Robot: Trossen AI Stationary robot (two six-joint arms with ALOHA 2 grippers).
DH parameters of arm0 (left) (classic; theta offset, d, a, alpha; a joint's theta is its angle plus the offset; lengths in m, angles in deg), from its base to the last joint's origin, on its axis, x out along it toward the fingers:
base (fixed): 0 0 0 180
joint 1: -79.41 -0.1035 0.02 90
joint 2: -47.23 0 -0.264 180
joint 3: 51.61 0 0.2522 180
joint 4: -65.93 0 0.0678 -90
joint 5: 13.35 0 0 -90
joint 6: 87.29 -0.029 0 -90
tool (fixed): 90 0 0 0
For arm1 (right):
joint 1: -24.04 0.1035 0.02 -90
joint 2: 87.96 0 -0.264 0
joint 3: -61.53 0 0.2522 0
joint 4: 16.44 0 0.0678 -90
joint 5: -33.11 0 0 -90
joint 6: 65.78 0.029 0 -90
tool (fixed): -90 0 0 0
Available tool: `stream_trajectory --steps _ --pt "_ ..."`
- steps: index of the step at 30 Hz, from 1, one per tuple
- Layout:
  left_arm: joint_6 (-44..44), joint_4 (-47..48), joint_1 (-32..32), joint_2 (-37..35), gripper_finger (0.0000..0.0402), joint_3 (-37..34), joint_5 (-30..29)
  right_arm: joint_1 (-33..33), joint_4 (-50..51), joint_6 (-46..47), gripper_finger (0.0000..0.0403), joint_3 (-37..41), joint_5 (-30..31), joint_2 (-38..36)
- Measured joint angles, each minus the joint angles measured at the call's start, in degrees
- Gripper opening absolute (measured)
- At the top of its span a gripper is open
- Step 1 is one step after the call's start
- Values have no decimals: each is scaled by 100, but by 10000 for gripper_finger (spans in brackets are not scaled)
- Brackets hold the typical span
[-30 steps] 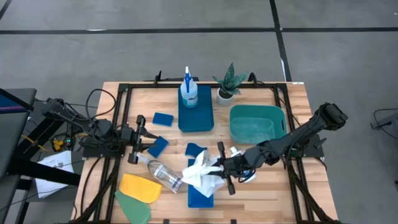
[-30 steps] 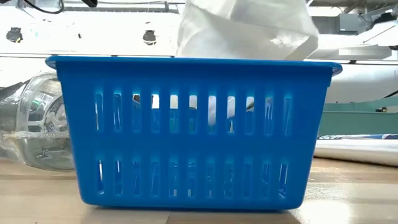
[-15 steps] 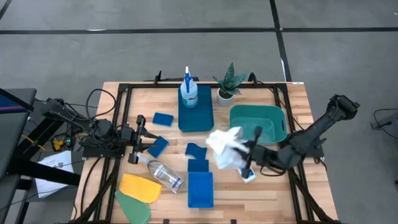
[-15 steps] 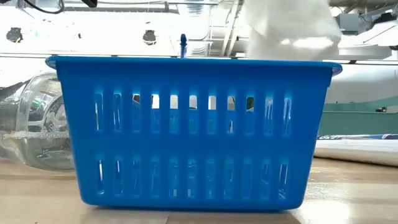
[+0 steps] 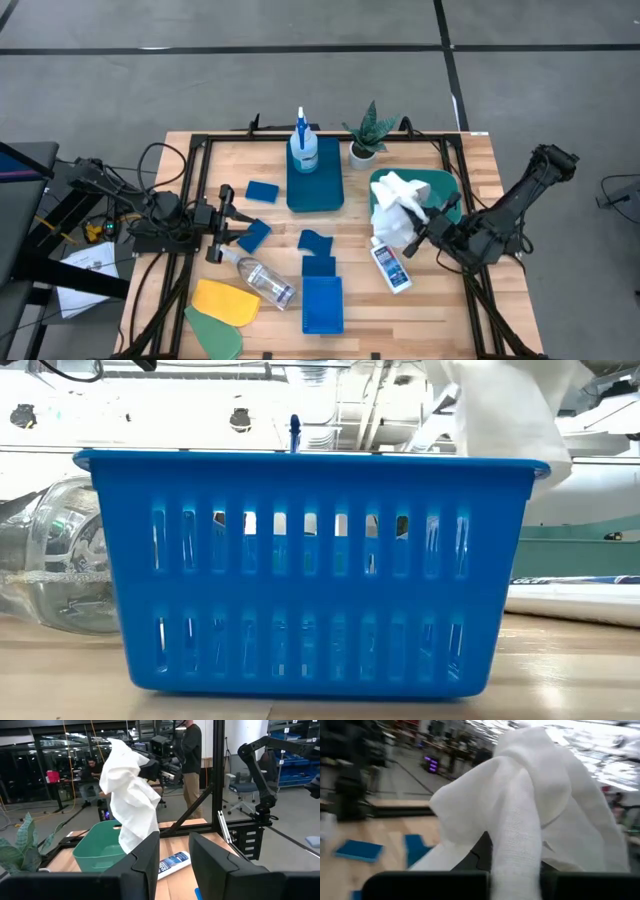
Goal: Pick & Place Kitchen Items
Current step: Put the white microfiber towel into the green bin
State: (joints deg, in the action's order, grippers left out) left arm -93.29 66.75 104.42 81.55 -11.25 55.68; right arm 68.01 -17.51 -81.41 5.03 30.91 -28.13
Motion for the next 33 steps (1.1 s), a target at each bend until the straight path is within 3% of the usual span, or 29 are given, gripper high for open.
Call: stream_trajectory --steps 4,18,25,33 --pt "-2 0 -2 0 102 -2 0 -27 441 75 0 2 219 9" --pt "-11 4 -2 0 102 0 0 -37 393 -282 0 2 224 3" --pt "-4 10 -2 0 102 -2 0 790 -435 -610 1 -3 222 -228" --pt "26 49 -2 1 102 -2 0 1528 -192 -675 1 -4 217 -448"
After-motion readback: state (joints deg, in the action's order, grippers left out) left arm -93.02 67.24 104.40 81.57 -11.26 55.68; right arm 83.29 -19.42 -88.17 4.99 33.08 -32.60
